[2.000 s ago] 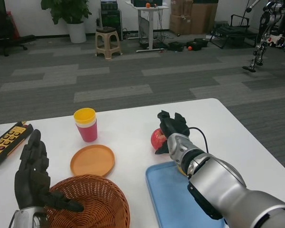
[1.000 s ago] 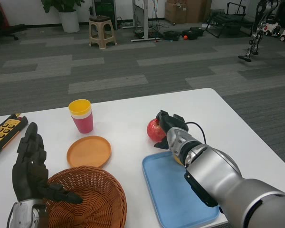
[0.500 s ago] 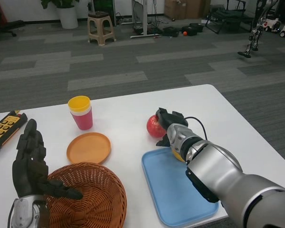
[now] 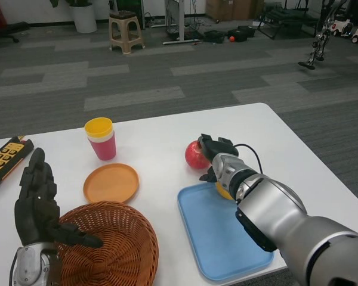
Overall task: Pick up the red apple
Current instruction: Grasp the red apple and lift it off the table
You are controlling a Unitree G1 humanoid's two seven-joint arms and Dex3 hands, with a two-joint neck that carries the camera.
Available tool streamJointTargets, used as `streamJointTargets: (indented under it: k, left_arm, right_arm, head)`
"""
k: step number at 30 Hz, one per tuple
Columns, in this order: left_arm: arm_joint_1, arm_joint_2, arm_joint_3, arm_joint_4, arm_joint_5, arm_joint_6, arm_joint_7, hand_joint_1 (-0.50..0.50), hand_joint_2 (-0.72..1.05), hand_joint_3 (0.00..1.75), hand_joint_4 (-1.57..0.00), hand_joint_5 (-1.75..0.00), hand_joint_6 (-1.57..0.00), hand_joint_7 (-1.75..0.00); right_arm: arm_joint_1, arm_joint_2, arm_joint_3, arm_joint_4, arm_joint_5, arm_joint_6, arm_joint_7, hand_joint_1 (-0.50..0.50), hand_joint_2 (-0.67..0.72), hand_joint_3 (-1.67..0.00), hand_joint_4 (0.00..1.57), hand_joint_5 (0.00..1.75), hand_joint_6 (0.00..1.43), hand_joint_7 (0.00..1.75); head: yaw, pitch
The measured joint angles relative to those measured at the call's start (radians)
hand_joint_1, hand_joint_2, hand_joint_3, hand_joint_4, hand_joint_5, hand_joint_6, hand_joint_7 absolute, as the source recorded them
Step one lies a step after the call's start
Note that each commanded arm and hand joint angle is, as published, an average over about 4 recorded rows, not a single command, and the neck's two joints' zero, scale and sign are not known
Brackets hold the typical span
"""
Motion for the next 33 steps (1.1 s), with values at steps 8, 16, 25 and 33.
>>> streamJointTargets:
  k: [8, 16, 25, 33]
  left_arm:
    - [0.000, 0.000, 0.002, 0.001, -0.003, 0.000, 0.000, -0.50, -0.64, 0.09, 0.00, 0.00, -0.31, -0.07]
    - [0.000, 0.000, 0.006, 0.001, -0.003, 0.000, 0.000, -0.50, -0.64, 0.09, 0.00, 0.00, -0.31, 0.00]
    - [0.000, 0.000, 0.008, 0.001, -0.003, 0.000, 0.000, -0.50, -0.64, 0.09, 0.00, 0.00, -0.31, 0.00]
    - [0.000, 0.000, 0.009, 0.001, -0.005, 0.000, 0.000, -0.50, -0.64, 0.09, 0.00, 0.00, -0.31, 0.00]
  right_arm:
    - [0.039, -0.003, 0.002, -0.065, -0.030, -0.001, -0.020, -0.44, -0.59, -0.67, 0.00, 0.51, 0.00, 0.80]
    - [0.046, -0.003, 0.006, -0.072, -0.034, -0.003, -0.059, -0.44, -0.60, -0.71, 0.11, 0.92, 0.07, 1.08]
    - [0.048, -0.003, 0.009, -0.076, -0.054, -0.008, -0.100, -0.42, -0.60, -0.75, 0.51, 1.41, 0.24, 1.36]
    - [0.053, -0.002, 0.009, -0.078, -0.058, -0.029, -0.119, -0.42, -0.60, -0.77, 0.79, 1.65, 0.31, 1.40]
  head:
    - [0.015, 0.008]
    - [0.026, 0.017]
    - [0.029, 0.020]
    - [0.029, 0.017]
